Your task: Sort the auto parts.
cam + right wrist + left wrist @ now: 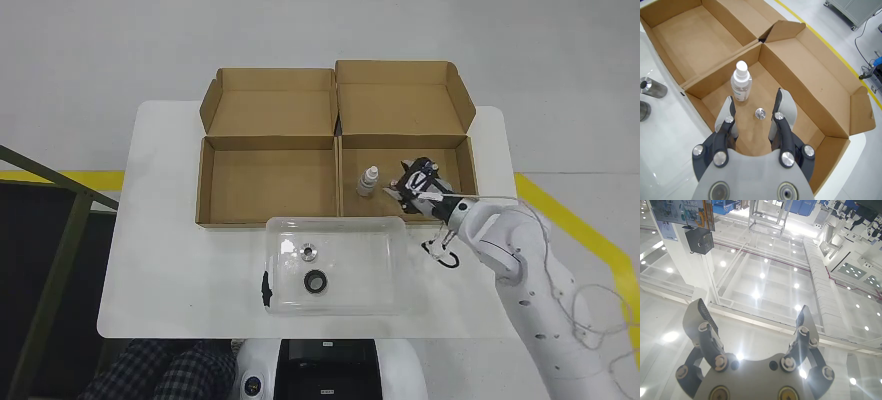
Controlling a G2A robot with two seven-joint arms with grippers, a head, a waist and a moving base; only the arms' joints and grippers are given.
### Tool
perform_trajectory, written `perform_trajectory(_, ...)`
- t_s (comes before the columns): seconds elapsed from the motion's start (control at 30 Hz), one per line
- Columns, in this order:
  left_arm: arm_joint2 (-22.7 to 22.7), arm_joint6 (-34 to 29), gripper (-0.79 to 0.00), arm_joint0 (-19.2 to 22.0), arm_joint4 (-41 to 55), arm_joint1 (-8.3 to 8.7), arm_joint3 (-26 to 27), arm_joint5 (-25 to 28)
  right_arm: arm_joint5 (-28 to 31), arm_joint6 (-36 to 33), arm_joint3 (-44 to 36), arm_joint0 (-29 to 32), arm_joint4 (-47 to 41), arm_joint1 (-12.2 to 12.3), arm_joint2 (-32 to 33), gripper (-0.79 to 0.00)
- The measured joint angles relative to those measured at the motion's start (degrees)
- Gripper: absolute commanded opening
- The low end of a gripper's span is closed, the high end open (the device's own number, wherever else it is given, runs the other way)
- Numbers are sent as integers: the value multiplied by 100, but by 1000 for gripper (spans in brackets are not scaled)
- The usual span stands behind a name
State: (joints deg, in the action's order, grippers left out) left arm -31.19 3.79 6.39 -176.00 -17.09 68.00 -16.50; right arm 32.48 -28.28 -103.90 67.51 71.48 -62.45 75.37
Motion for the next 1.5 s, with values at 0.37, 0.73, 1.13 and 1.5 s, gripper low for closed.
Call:
perform_trajectory(0.37,0,0,0,0,0,0,0,0,532,24,-1353,1056,291,124,217,-259)
perform_trajectory(0.73,0,0,0,0,0,0,0,0,1090,215,-1823,1635,632,174,-243,-280)
perform_trajectory(1.13,0,0,0,0,0,0,0,0,1426,183,-1517,1348,976,133,-1124,-274)
perform_trajectory(1.5,0,0,0,0,0,0,0,0,1381,35,-1040,846,1180,43,-1784,-265)
